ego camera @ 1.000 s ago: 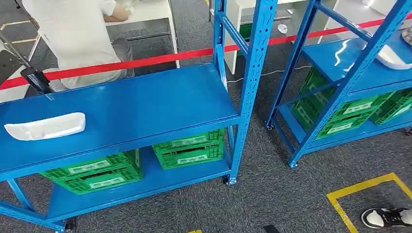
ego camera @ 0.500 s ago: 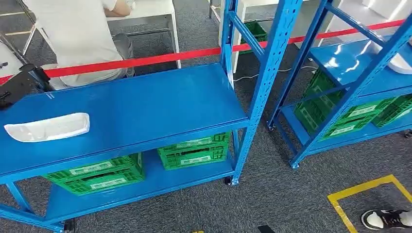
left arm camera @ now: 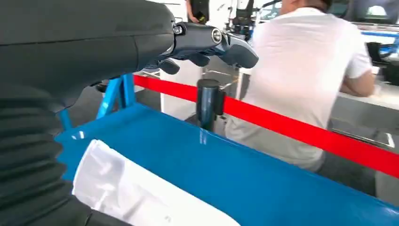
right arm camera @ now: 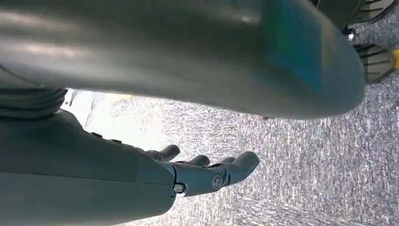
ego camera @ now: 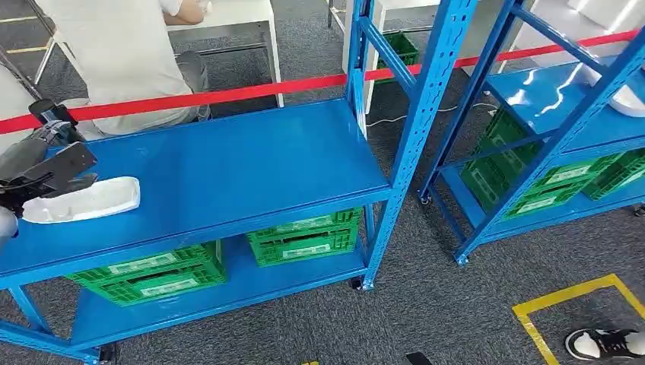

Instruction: Take the parts from the cabinet and place them on the table.

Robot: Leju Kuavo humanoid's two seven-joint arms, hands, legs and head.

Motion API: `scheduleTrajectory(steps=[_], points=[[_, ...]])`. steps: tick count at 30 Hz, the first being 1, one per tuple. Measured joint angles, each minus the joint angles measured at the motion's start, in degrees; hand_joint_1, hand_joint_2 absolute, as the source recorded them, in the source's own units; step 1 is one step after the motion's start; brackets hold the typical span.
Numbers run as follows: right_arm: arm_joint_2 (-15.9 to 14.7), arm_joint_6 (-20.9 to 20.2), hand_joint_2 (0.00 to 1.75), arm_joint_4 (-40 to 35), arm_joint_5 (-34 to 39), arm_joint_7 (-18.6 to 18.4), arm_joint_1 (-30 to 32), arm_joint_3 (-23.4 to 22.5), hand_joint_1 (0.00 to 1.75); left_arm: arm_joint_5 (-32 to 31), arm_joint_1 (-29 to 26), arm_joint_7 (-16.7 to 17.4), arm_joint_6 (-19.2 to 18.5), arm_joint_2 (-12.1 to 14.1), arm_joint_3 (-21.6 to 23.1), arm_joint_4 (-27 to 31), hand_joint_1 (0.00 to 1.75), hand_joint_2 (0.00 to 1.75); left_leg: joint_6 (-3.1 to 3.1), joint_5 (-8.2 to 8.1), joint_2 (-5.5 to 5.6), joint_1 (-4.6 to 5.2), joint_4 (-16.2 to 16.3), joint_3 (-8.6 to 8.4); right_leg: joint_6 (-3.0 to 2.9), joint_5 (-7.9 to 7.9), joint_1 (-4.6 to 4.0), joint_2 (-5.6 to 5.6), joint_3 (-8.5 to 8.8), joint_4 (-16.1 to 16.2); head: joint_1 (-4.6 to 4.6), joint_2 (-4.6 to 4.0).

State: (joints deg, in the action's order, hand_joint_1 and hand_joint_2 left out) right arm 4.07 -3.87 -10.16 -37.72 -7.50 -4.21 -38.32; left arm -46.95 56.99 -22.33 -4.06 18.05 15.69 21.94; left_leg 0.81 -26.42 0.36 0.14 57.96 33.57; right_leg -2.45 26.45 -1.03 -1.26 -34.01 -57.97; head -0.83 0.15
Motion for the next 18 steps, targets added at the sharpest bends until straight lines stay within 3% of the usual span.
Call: scheduleTrajectory(steps=[6,11,18], points=[[0.0,0.0,0.00,0.0,-0.5,-0.2,-0.1,0.0,0.00,-0.5,-1.9,-1.4,-0.9,-1.3,1.6,0.5,0.00,1.75,0.01,0.00,-0.01,-0.05,-0.1,-0.04,0.00,0.00,-0.05,0.00,-0.01,0.0,0.00,0.00],[0.0,0.0,0.00,0.0,-0.5,0.0,-0.2,0.0,0.00,-1.4,-1.9,-2.2,-3.6,-1.9,3.3,0.5,0.00,1.75,0.02,0.00,0.00,-0.07,-0.2,-0.08,-0.02,0.02,-0.07,0.01,-0.01,0.0,0.00,0.00],[0.0,0.0,0.00,0.0,-0.9,0.1,-0.1,-0.5,0.00,-3.5,-1.9,1.1,-4.2,-2.7,6.8,-0.6,0.00,1.75,0.03,0.01,-0.01,-0.07,-0.2,-0.10,-0.02,0.02,-0.07,0.00,-0.01,0.0,0.00,0.00]])
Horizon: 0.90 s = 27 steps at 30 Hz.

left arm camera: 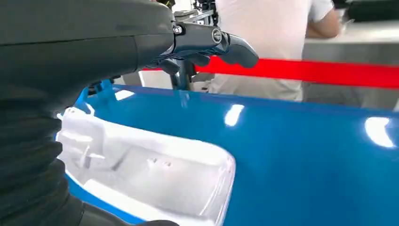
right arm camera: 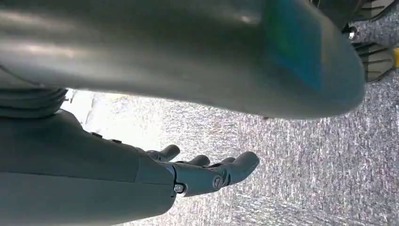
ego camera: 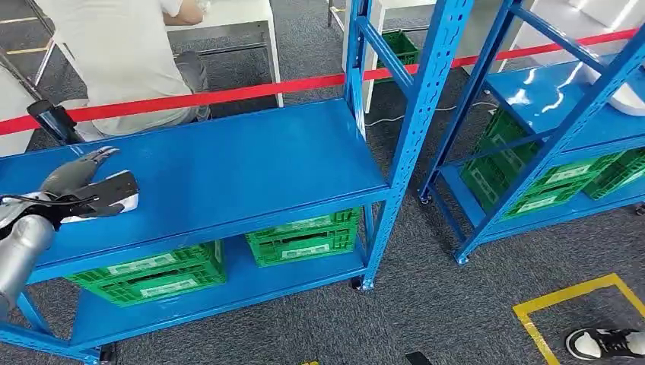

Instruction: Take the parts from the cabinet and place them on the table.

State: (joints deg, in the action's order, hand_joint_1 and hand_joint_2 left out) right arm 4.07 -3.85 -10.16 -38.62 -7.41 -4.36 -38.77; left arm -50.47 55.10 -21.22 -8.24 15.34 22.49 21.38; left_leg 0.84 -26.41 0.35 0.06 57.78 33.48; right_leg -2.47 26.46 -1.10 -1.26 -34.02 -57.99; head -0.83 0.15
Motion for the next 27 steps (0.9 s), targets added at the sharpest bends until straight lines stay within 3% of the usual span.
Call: scheduleTrajectory(steps=[18,27], points=[[0.0,0.1,0.00,0.0,-1.5,-0.3,0.0,-0.5,0.00,-1.2,0.1,8.0,-3.0,1.5,2.0,-4.1,0.00,1.75,0.00,0.00,0.00,-0.02,0.0,0.00,0.00,0.01,-0.02,0.00,0.01,0.0,0.00,0.00],[0.0,0.1,0.00,0.0,-1.6,-0.3,0.0,-0.6,0.00,-1.2,0.0,8.7,-3.6,1.6,2.0,-4.9,0.00,1.75,0.00,0.00,0.02,-0.02,0.0,0.00,0.00,0.01,-0.02,0.02,0.01,0.0,0.00,0.00]])
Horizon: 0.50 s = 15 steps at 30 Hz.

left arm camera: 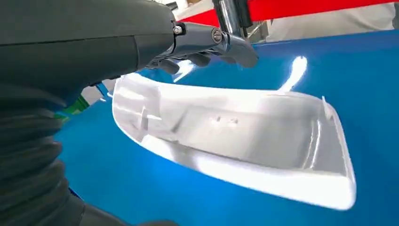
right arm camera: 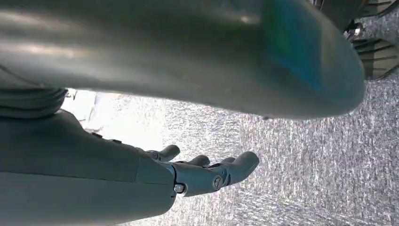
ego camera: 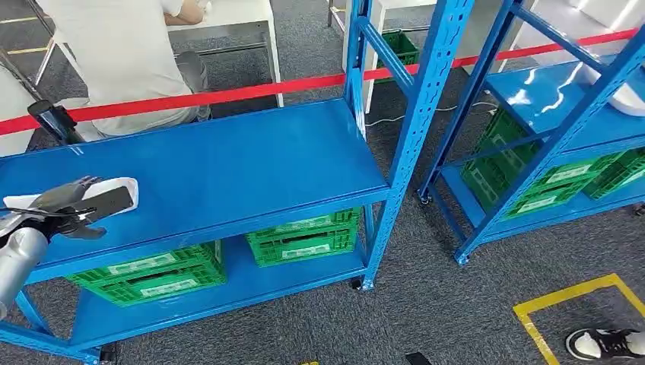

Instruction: Take the parts from the cabinet and place them on the table.

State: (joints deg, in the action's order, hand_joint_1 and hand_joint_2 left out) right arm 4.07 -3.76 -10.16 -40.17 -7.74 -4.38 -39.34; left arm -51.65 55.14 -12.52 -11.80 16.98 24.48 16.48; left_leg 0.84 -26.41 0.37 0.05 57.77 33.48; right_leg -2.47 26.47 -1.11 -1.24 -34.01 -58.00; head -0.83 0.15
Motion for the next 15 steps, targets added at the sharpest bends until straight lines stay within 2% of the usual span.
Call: scheduleTrajectory(steps=[5,7,11,12,13,14,15], points=[[0.1,0.0,0.00,0.0,-0.5,-0.1,0.0,-0.1,0.00,0.0,-0.5,-1.5,-0.2,-0.5,0.0,-0.5,0.00,1.75,0.00,0.00,0.00,0.00,0.0,0.00,0.00,0.00,0.01,-0.01,0.00,0.0,0.00,0.00],[0.1,0.0,0.00,0.0,-0.7,-0.3,-0.1,-0.1,0.00,0.0,-0.9,-2.1,0.2,-0.7,0.0,-0.5,0.17,1.75,0.00,0.00,-0.01,0.00,0.0,0.00,0.00,0.00,0.01,-0.01,0.00,0.0,0.00,0.00],[0.1,-0.1,0.00,0.0,-1.1,-0.6,-0.1,-0.1,0.00,0.5,-1.9,-3.1,1.8,-1.2,0.0,-0.4,0.17,1.75,0.00,0.00,-0.01,0.00,0.0,0.00,0.01,0.01,0.01,-0.01,0.00,0.0,0.00,0.00],[0.1,-0.1,0.00,0.0,-1.1,-0.7,-0.2,-0.1,0.00,0.5,-2.2,-3.2,2.1,-1.4,0.0,-0.4,0.47,1.75,0.00,0.00,-0.01,0.00,0.0,0.00,0.01,0.01,0.00,-0.01,-0.01,0.0,0.00,0.00],[0.1,-0.1,0.00,0.0,-1.1,-0.7,-0.2,-0.1,0.00,0.5,-2.4,-3.2,2.2,-1.5,0.0,-0.3,1.48,1.75,0.00,0.00,-0.01,0.00,0.0,0.00,0.01,0.01,0.00,-0.01,-0.01,0.0,0.00,0.00],[0.1,-0.1,0.00,0.0,-1.1,-0.6,-0.2,-0.1,0.00,0.5,-2.5,-3.2,2.3,-1.6,0.0,-0.3,1.68,1.75,0.00,0.00,-0.01,0.00,0.0,0.00,0.01,0.01,0.00,-0.01,-0.01,0.0,0.00,0.00],[0.1,-0.1,0.00,0.0,-1.1,-0.5,-0.3,-0.1,0.00,0.5,-2.6,-3.3,2.4,-1.7,0.0,-0.3,1.75,1.75,0.00,0.00,-0.01,0.00,0.0,0.00,0.01,0.01,0.00,-0.01,-0.01,0.0,0.00,0.00]])
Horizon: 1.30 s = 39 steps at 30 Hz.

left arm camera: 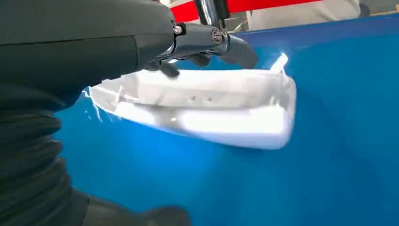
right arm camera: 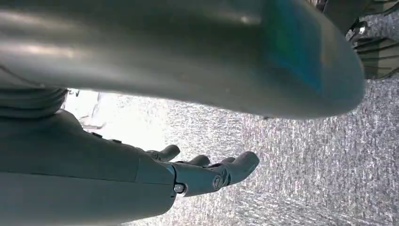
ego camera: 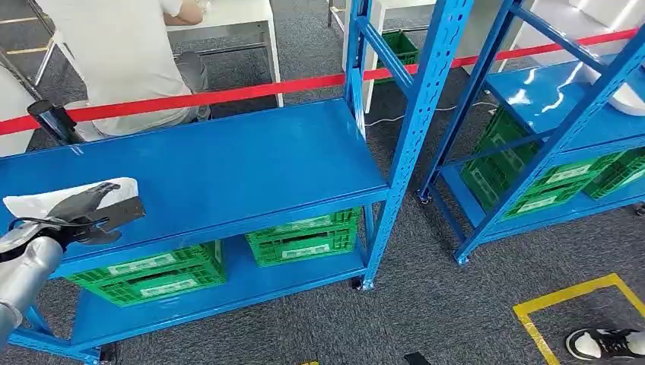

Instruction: Take the parts from the cabinet and place them on the table.

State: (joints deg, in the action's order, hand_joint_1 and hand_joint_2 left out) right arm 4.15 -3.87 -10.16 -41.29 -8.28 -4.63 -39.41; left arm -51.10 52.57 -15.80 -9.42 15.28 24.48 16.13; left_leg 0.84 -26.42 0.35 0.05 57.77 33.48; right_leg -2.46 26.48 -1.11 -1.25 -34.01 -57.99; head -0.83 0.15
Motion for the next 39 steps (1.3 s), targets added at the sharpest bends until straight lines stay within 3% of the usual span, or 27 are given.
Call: scheduleTrajectory(steps=[39], points=[[0.1,-0.6,0.00,0.0,-1.0,-0.1,-0.3,-0.8,0.00,-1.0,-0.5,-0.2,1.5,-0.4,0.0,0.7,1.75,1.75,0.07,-0.05,-0.03,0.00,0.0,-0.23,0.03,0.04,0.00,-0.05,0.19,0.0,0.00,0.00]])
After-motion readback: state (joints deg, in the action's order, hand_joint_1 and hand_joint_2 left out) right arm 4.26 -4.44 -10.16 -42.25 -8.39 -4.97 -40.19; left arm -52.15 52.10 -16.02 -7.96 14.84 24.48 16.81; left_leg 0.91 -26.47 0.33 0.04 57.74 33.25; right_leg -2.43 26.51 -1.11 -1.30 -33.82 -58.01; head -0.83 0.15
